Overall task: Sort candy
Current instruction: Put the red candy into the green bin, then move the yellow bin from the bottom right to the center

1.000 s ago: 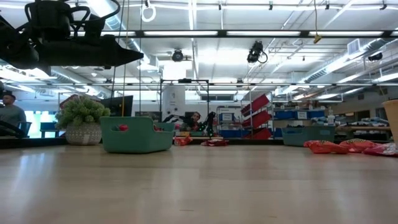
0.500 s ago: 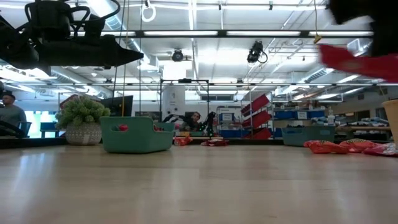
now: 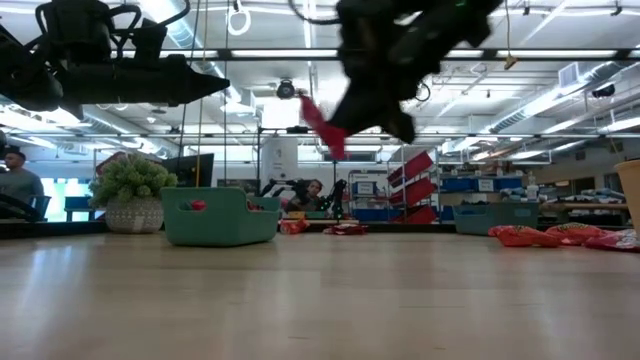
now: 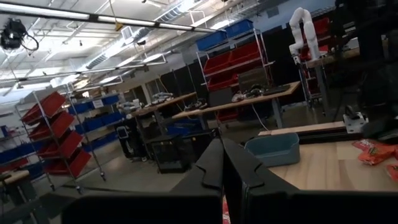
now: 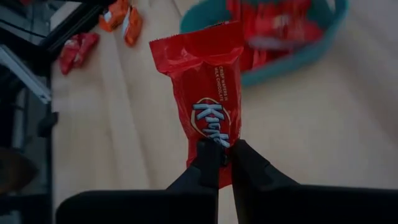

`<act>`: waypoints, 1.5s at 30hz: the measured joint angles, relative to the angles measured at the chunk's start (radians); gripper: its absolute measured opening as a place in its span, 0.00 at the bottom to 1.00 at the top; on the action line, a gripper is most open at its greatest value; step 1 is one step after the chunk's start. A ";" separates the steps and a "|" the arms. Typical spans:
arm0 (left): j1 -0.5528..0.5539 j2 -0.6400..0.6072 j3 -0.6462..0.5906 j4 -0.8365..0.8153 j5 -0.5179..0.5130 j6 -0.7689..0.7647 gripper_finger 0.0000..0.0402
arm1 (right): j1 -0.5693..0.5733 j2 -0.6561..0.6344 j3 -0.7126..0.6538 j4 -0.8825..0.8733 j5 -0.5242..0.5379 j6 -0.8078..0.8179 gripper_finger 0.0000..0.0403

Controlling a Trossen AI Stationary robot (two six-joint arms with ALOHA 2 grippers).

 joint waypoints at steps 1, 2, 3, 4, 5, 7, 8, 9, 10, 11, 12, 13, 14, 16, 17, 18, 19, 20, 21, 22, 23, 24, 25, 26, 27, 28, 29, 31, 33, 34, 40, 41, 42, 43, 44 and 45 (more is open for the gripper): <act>0.000 0.000 0.000 0.000 -0.001 -0.002 0.00 | -0.016 0.031 0.040 -0.010 -0.013 -0.040 0.04; 0.000 0.000 0.000 0.000 -0.001 -0.002 0.00 | -0.032 0.060 0.083 -0.024 -0.024 -0.077 0.04; 0.000 0.000 0.000 -0.001 -0.001 -0.003 0.00 | -0.045 0.093 0.130 -0.043 -0.032 -0.113 0.04; 0.000 0.000 0.000 -0.001 -0.002 -0.003 0.00 | -0.057 0.122 0.179 -0.072 -0.037 -0.149 0.04; 0.000 0.000 0.000 -0.001 -0.002 -0.003 0.00 | -0.068 0.153 0.226 -0.103 -0.038 -0.186 0.04; 0.000 0.000 0.000 -0.001 -0.002 -0.003 0.00 | -0.087 0.212 0.323 -0.168 -0.038 -0.252 0.04; 0.000 0.000 0.000 -0.001 -0.002 -0.003 0.00 | -0.094 0.243 0.366 -0.197 -0.038 -0.282 0.04; 0.000 0.000 0.000 -0.001 -0.003 -0.003 0.00 | -0.101 0.271 0.409 -0.225 -0.038 -0.310 0.04; 0.000 0.000 0.000 -0.001 -0.003 -0.003 0.00 | -0.106 0.300 0.448 -0.247 -0.038 -0.335 0.04; 0.000 0.000 0.000 -0.001 -0.003 -0.003 0.00 | -0.110 0.329 0.487 -0.268 -0.038 -0.358 0.04; 0.000 0.000 0.000 -0.001 -0.003 -0.003 0.00 | -0.114 0.354 0.525 -0.291 -0.038 -0.379 0.04; 0.000 0.000 0.000 0.000 -0.003 -0.004 0.00 | -0.117 0.383 0.562 -0.314 -0.037 -0.401 0.04; 0.000 0.000 0.000 -0.001 -0.003 -0.004 0.00 | -0.119 0.406 0.595 -0.331 -0.032 -0.419 0.04; 0.000 0.000 0.000 -0.001 -0.003 -0.004 0.00 | -0.123 0.452 0.654 -0.367 -0.002 -0.453 0.04; 0.000 0.000 0.000 -0.002 -0.003 -0.004 0.00 | -0.125 0.470 0.679 -0.383 0.009 -0.467 0.04; 0.000 0.000 0.000 -0.003 -0.003 -0.004 0.00 | -0.127 0.490 0.700 -0.403 0.017 -0.475 0.04; 0.000 0.000 0.000 -0.005 -0.003 -0.004 0.00 | -0.129 0.508 0.718 -0.417 0.020 -0.479 0.04; 0.000 0.000 0.000 -0.007 -0.004 -0.004 0.00 | -0.133 0.520 0.730 -0.425 0.023 -0.479 0.04; 0.000 0.001 0.000 -0.009 -0.004 -0.004 0.00 | -0.135 0.535 0.740 -0.431 0.026 -0.476 0.05; 0.000 0.001 0.000 -0.010 -0.005 -0.004 0.00 | -0.137 0.546 0.745 -0.431 0.033 -0.470 0.06; 0.000 0.001 0.000 -0.012 -0.009 -0.004 0.00 | -0.140 0.550 0.746 -0.435 0.040 -0.466 0.07; 0.000 0.001 0.000 -0.017 -0.010 -0.004 0.00 | -0.141 0.552 0.746 -0.444 0.046 -0.463 0.09; 0.000 0.001 0.000 -0.019 -0.011 -0.004 0.00 | -0.141 0.558 0.746 -0.443 0.061 -0.463 0.11; 0.000 0.001 0.000 -0.021 -0.011 -0.004 0.00 | -0.141 0.560 0.748 -0.441 0.077 -0.463 0.13; 0.000 0.001 0.000 -0.025 -0.012 -0.004 0.00 | -0.142 0.560 0.748 -0.449 0.089 -0.462 0.16; 0.000 0.001 0.000 -0.026 -0.014 -0.004 0.00 | -0.144 0.563 0.748 -0.458 0.095 -0.461 0.19; 0.000 0.001 0.000 -0.032 -0.015 -0.005 0.00 | -0.145 0.564 0.748 -0.458 0.095 -0.461 0.22; 0.000 0.001 0.000 -0.038 -0.016 -0.004 0.00 | -0.146 0.564 0.748 -0.458 0.096 -0.451 0.28; 0.000 0.001 0.000 -0.043 -0.016 -0.004 0.00 | -0.146 0.564 0.748 -0.450 0.097 -0.443 0.35; 0.000 0.001 0.000 -0.046 -0.016 -0.004 0.00 | -0.146 0.564 0.748 -0.450 0.098 -0.441 0.39; 0.000 0.001 0.000 -0.050 -0.013 -0.005 0.00 | -0.142 0.547 0.747 -0.492 0.097 -0.465 0.50; 0.000 0.001 0.000 -0.049 -0.013 -0.004 0.00 | -0.139 0.536 0.746 -0.511 0.097 -0.470 0.49; 0.000 0.001 0.000 -0.050 -0.013 -0.005 0.00 | -0.135 0.524 0.746 -0.532 0.098 -0.476 0.46; 0.000 0.001 0.000 -0.052 -0.013 -0.004 0.00 | -0.129 0.507 0.746 -0.562 0.105 -0.482 0.43; 0.000 0.001 0.000 -0.054 -0.012 -0.004 0.00 | -0.120 0.492 0.746 -0.597 0.116 -0.489 0.38; 0.000 0.001 0.000 -0.056 -0.012 -0.004 0.00 | -0.110 0.477 0.746 -0.635 0.129 -0.495 0.32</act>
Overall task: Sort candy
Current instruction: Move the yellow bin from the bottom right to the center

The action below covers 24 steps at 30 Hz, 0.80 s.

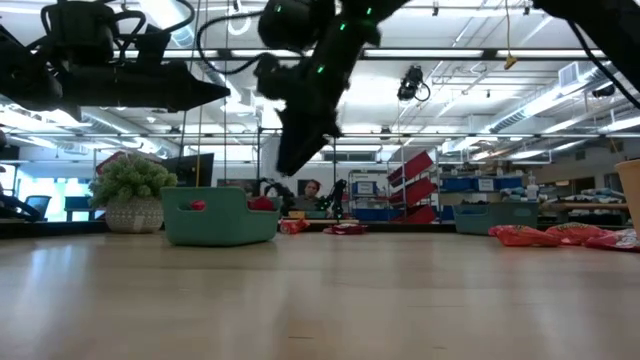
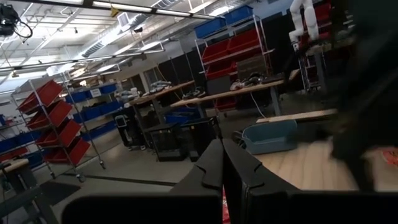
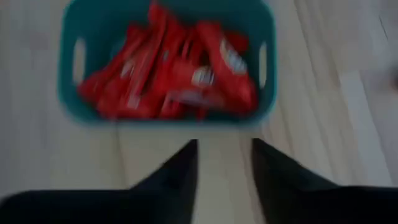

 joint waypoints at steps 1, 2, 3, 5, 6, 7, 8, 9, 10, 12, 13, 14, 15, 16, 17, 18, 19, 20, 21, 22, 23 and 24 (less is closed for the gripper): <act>0.000 0.000 0.000 -0.004 0.000 0.000 0.00 | 0.013 -0.013 0.000 -0.039 0.018 -0.002 0.26; 0.000 0.000 0.000 -0.006 0.000 0.000 0.00 | 0.027 -0.023 -0.001 -0.073 0.038 -0.003 0.19; 0.000 0.000 0.000 -0.009 0.000 0.000 0.00 | 0.043 -0.037 -0.013 -0.093 0.056 -0.003 0.12; 0.000 0.000 0.000 -0.015 0.000 0.000 0.00 | 0.075 -0.073 -0.060 -0.107 0.069 0.002 0.03; 0.000 0.000 0.000 -0.016 0.000 0.000 0.00 | 0.090 -0.095 -0.090 -0.107 0.069 0.021 0.03; 0.000 0.000 0.000 -0.017 0.000 0.000 0.00 | 0.103 -0.116 -0.125 -0.105 0.069 0.045 0.04; 0.000 0.000 0.000 -0.017 0.000 0.000 0.00 | 0.118 -0.140 -0.165 -0.098 0.069 0.074 0.04; 0.000 0.000 0.000 -0.016 0.000 0.000 0.00 | 0.131 -0.164 -0.207 -0.094 0.069 0.101 0.03; 0.000 0.000 0.000 -0.017 0.000 -0.002 0.00 | 0.143 -0.190 -0.254 -0.085 0.069 0.129 0.02; 0.000 0.000 0.000 -0.017 0.001 -0.005 0.00 | 0.166 -0.245 -0.348 -0.066 0.069 0.191 0.01; 0.000 0.000 0.000 -0.018 0.001 -0.006 0.00 | 0.177 -0.279 -0.395 -0.052 0.069 0.225 0.01; 0.000 0.000 0.000 -0.019 0.001 -0.007 0.00 | 0.187 -0.312 -0.440 -0.042 0.069 0.263 0.01; 0.000 0.000 0.000 -0.021 0.001 -0.007 0.00 | 0.198 -0.348 -0.483 -0.035 0.069 0.298 0.01; 0.000 0.000 0.000 -0.026 0.001 -0.007 0.00 | 0.210 -0.386 -0.527 -0.031 0.069 0.337 0.01; 0.000 0.000 0.000 -0.032 0.001 -0.007 0.00 | 0.222 -0.421 -0.565 -0.035 0.070 0.375 0.00; 0.000 0.000 0.000 -0.041 0.001 -0.007 0.00 | 0.237 -0.459 -0.606 -0.034 0.070 0.407 0.00; 0.000 0.000 0.000 -0.049 0.002 -0.008 0.00 | 0.253 -0.495 -0.641 -0.037 0.070 0.436 0.00; 0.000 0.000 0.000 -0.054 0.002 -0.012 0.00 | 0.272 -0.532 -0.674 -0.035 0.069 0.456 0.00; 0.000 0.000 0.000 -0.060 0.003 -0.016 0.00 | 0.292 -0.569 -0.703 -0.034 0.065 0.475 0.00; 0.000 0.000 0.000 -0.066 0.003 -0.026 0.00 | 0.313 -0.603 -0.731 -0.030 0.047 0.487 0.00; 0.000 0.000 0.000 -0.071 0.003 -0.031 0.00 | 0.336 -0.633 -0.754 -0.025 0.021 0.495 0.00; 0.000 0.000 0.000 -0.073 0.004 -0.033 0.00 | 0.360 -0.661 -0.774 -0.015 -0.010 0.502 0.00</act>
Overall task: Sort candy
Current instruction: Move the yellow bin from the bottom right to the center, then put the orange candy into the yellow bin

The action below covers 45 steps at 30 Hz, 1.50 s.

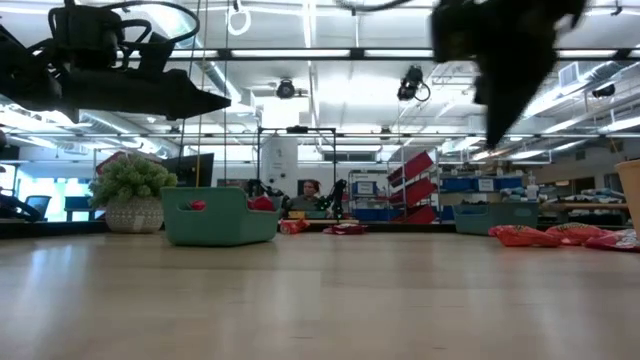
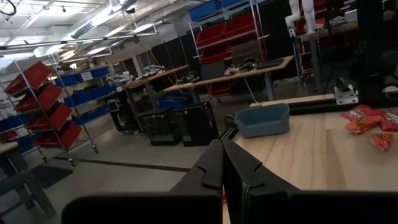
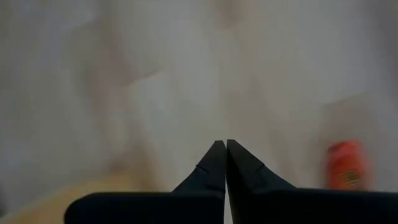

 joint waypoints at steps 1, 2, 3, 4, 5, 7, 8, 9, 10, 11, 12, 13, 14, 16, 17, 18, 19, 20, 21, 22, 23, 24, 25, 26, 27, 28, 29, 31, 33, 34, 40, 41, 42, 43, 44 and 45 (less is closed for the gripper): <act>0.000 0.000 0.000 0.000 0.003 0.000 0.00 | 0.023 -0.022 -0.017 0.019 -0.031 0.008 0.00; 0.000 0.000 0.000 -0.001 0.005 0.000 0.00 | 0.045 -0.042 -0.035 0.047 -0.065 0.020 0.00; 0.000 0.000 0.000 -0.002 0.008 0.000 0.00 | 0.066 -0.058 -0.051 0.076 -0.095 0.032 0.00; 0.000 0.000 0.000 -0.003 0.009 0.000 0.00 | 0.084 -0.070 -0.066 0.105 -0.122 0.050 0.00; 0.000 0.000 0.000 -0.003 0.009 0.000 0.00 | 0.100 -0.076 -0.081 0.133 -0.149 0.070 0.00; 0.000 0.000 0.000 -0.003 0.009 0.000 0.00 | 0.127 -0.073 -0.111 0.187 -0.195 0.104 0.00; 0.000 0.000 0.000 -0.003 0.009 0.000 0.00 | 0.139 -0.072 -0.127 0.208 -0.215 0.118 0.00; 0.000 0.000 0.000 -0.003 0.009 0.000 0.00 | 0.150 -0.065 -0.142 0.234 -0.234 0.131 0.00; 0.000 0.000 0.000 -0.003 0.009 -0.001 0.00 | 0.157 -0.056 -0.152 0.260 -0.251 0.142 0.00; 0.000 0.000 0.000 -0.004 0.009 -0.001 0.00 | 0.166 -0.050 -0.165 0.286 -0.268 0.154 0.00; 0.000 0.000 0.000 -0.004 0.009 -0.001 0.00 | 0.173 -0.037 -0.176 0.298 -0.284 0.164 0.00; 0.000 0.000 0.000 -0.004 0.009 -0.001 0.00 | 0.177 -0.025 -0.183 0.311 -0.304 0.170 0.00; 0.000 0.000 0.000 -0.009 0.008 -0.003 0.00 | 0.177 -0.010 -0.189 0.331 -0.317 0.170 0.00; 0.000 0.000 0.000 -0.011 0.008 -0.003 0.00 | 0.174 0.025 -0.190 0.355 -0.336 0.167 0.00; 0.000 0.000 0.000 -0.011 0.009 -0.003 0.00 | 0.170 0.044 -0.189 0.355 -0.342 0.159 0.00; 0.000 0.000 0.000 -0.011 0.009 -0.004 0.00 | 0.164 0.064 -0.188 0.362 -0.346 0.150 0.00; -0.001 0.000 0.000 -0.010 0.009 -0.004 0.00 | 0.159 0.081 -0.188 0.376 -0.348 0.138 0.00; -0.001 0.000 0.000 -0.010 0.009 -0.004 0.00 | 0.152 0.097 -0.188 0.387 -0.348 0.128 0.00; -0.001 0.000 0.000 -0.010 0.009 -0.003 0.00 | 0.143 0.108 -0.187 0.399 -0.346 0.115 0.00; -0.001 0.000 0.000 -0.009 0.009 -0.003 0.00 | 0.136 0.119 -0.187 0.412 -0.338 0.102 0.00; -0.001 0.000 0.000 -0.010 0.009 -0.003 0.00 | 0.126 0.129 -0.186 0.425 -0.322 0.088 0.00; -0.001 0.000 0.000 -0.010 0.009 -0.003 0.00 | 0.117 0.137 -0.186 0.438 -0.310 0.072 0.00; -0.001 0.000 0.000 -0.010 0.009 -0.003 0.00 | 0.107 0.142 -0.186 0.452 -0.299 0.058 0.00; -0.001 0.000 0.000 -0.010 0.009 -0.003 0.00 | 0.097 0.143 -0.186 0.467 -0.287 0.045 0.00; -0.001 0.000 0.000 -0.010 0.009 -0.003 0.00 | 0.087 0.143 -0.186 0.479 -0.271 0.033 0.00; -0.001 0.000 0.000 -0.010 0.009 -0.002 0.00 | 0.076 0.143 -0.186 0.489 -0.255 0.024 0.00; -0.001 0.000 0.000 -0.010 0.009 -0.002 0.00 | 0.066 0.143 -0.186 0.498 -0.236 0.016 0.00; -0.001 0.000 0.000 -0.010 0.009 -0.001 0.00 | 0.045 0.142 -0.186 0.519 -0.204 -0.008 0.00; -0.001 0.000 0.000 -0.010 0.009 0.003 0.00 | 0.021 0.141 -0.186 0.553 -0.171 -0.043 0.00; -0.001 0.000 0.000 -0.010 0.009 0.003 0.00 | 0.008 0.141 -0.186 0.571 -0.152 -0.064 0.00; -0.001 0.000 0.000 -0.010 0.009 0.003 0.00 | -0.111 0.141 -0.186 0.730 -0.071 -0.182 0.00; -0.001 0.000 0.000 -0.010 0.009 0.003 0.00 | -0.134 0.141 -0.186 0.757 -0.065 -0.193 0.00; -0.001 0.000 0.000 -0.010 0.009 0.003 0.00 | -0.158 0.141 -0.186 0.780 -0.060 -0.200 0.01; -0.001 0.000 0.000 -0.010 0.009 0.003 0.00 | -0.183 0.141 -0.186 0.797 -0.059 -0.208 0.02; -0.001 0.000 0.000 -0.010 0.009 0.003 0.00 | -0.206 0.141 -0.186 0.810 -0.058 -0.216 0.03; -0.001 0.000 0.000 -0.010 0.009 0.003 0.00 | -0.227 0.141 -0.186 0.814 -0.058 -0.227 0.05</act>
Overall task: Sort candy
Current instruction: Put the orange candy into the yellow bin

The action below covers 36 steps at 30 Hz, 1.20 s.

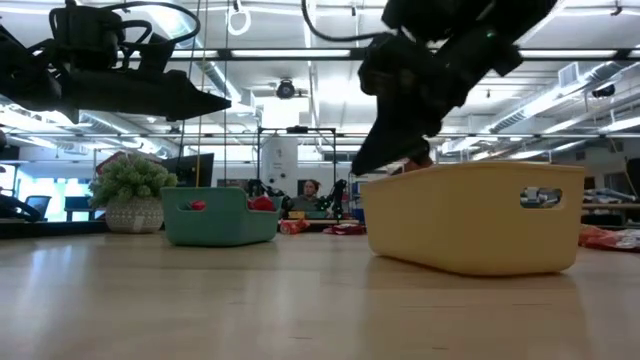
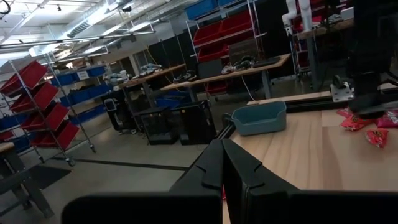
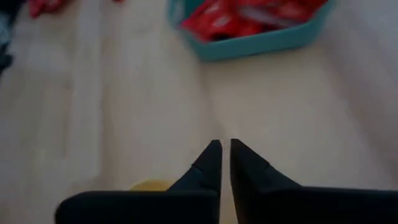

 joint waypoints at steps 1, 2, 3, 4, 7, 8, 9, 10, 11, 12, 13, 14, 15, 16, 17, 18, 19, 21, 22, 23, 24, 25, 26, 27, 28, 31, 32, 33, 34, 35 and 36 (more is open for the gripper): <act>0.000 0.000 0.000 0.000 0.000 0.000 0.00 | -0.019 -0.002 0.000 -0.004 -0.003 -0.016 0.07; 0.000 0.000 0.000 0.000 0.000 0.000 0.00 | -0.036 -0.009 0.001 -0.022 -0.015 -0.033 0.09; 0.000 0.000 0.000 0.000 0.000 0.000 0.00 | -0.049 -0.022 0.001 -0.057 -0.031 -0.043 0.12; 0.000 0.000 0.000 0.000 0.000 0.000 0.00 | -0.059 -0.041 0.001 -0.107 -0.049 -0.046 0.15; 0.000 0.000 0.000 -0.002 0.000 0.000 0.00 | -0.073 -0.117 0.002 -0.311 -0.063 -0.038 0.26; 0.000 0.000 0.000 -0.004 0.000 0.000 0.00 | -0.069 -0.141 0.002 -0.384 -0.045 -0.034 0.29; 0.000 0.000 0.000 -0.006 0.000 0.000 0.00 | -0.060 -0.163 0.002 -0.457 -0.015 -0.030 0.33; 0.000 0.000 0.000 -0.008 0.000 0.000 0.00 | -0.051 -0.184 0.002 -0.524 0.013 -0.020 0.36; 0.000 0.000 0.000 -0.009 0.000 -0.002 0.00 | -0.042 -0.204 0.000 -0.585 0.044 -0.011 0.40; 0.000 0.000 0.000 -0.009 0.000 -0.003 0.00 | -0.035 -0.222 -0.004 -0.636 0.074 0.004 0.43; 0.000 0.000 0.000 -0.009 0.000 -0.009 0.00 | -0.029 -0.237 -0.012 -0.674 0.097 0.019 0.46; 0.000 0.000 0.000 -0.009 0.000 -0.019 0.00 | -0.025 -0.250 -0.024 -0.703 0.111 0.034 0.48; 0.000 0.000 0.000 -0.008 0.000 -0.023 0.00 | -0.022 -0.261 -0.042 -0.716 0.114 0.044 0.51; 0.000 0.000 0.000 -0.009 0.000 -0.025 0.00 | -0.018 -0.271 -0.065 -0.716 0.116 0.052 0.53; 0.000 0.000 0.000 -0.012 0.000 -0.025 0.00 | -0.014 -0.280 -0.090 -0.712 0.115 0.064 0.55; 0.000 0.000 0.000 -0.016 0.000 -0.026 0.00 | -0.011 -0.286 -0.114 -0.707 0.115 0.071 0.56; 0.000 0.000 0.000 -0.023 0.000 -0.028 0.00 | -0.011 -0.290 -0.141 -0.700 0.113 0.075 0.57; 0.000 0.000 0.000 -0.038 0.000 -0.042 0.00 | -0.013 -0.293 -0.194 -0.682 0.112 0.082 0.59; 0.000 0.000 0.000 -0.043 0.000 -0.055 0.00 | -0.013 -0.293 -0.215 -0.661 0.113 0.082 0.60; 0.000 0.000 0.000 -0.042 0.000 -0.075 0.00 | -0.013 -0.293 -0.235 -0.634 0.112 0.082 0.60; 0.000 0.000 0.000 -0.042 0.000 -0.086 0.00 | -0.014 -0.293 -0.250 -0.612 0.112 0.083 0.61; 0.000 0.000 0.000 -0.042 0.000 -0.101 0.00 | -0.016 -0.293 -0.264 -0.594 0.112 0.082 0.61; 0.000 0.000 0.000 -0.042 0.001 -0.110 0.00 | -0.019 -0.293 -0.277 -0.577 0.112 0.082 0.61; 0.000 0.000 0.000 -0.042 0.003 -0.122 0.00 | -0.020 -0.293 -0.288 -0.563 0.112 0.083 0.62; 0.000 0.000 0.000 -0.042 0.008 -0.128 0.00 | -0.021 -0.293 -0.298 -0.549 0.113 0.081 0.61; 0.000 0.006 0.000 -0.042 0.036 -0.134 0.00 | -0.019 -0.293 -0.322 -0.523 0.119 0.074 0.59; 0.000 0.010 0.000 -0.043 0.043 -0.135 0.00 | -0.019 -0.293 -0.328 -0.516 0.129 0.075 0.57; 0.000 0.015 0.000 -0.044 0.051 -0.140 0.00 | -0.020 -0.293 -0.333 -0.507 0.136 0.075 0.54; 0.000 0.021 0.000 -0.044 0.055 -0.148 0.00 | -0.020 -0.293 -0.338 -0.499 0.137 0.075 0.51; 0.000 0.028 0.000 -0.043 0.061 -0.156 0.00 | -0.020 -0.293 -0.343 -0.490 0.138 0.075 0.47; 0.000 0.036 0.000 -0.043 0.068 -0.161 0.00 | -0.020 -0.293 -0.346 -0.480 0.138 0.075 0.43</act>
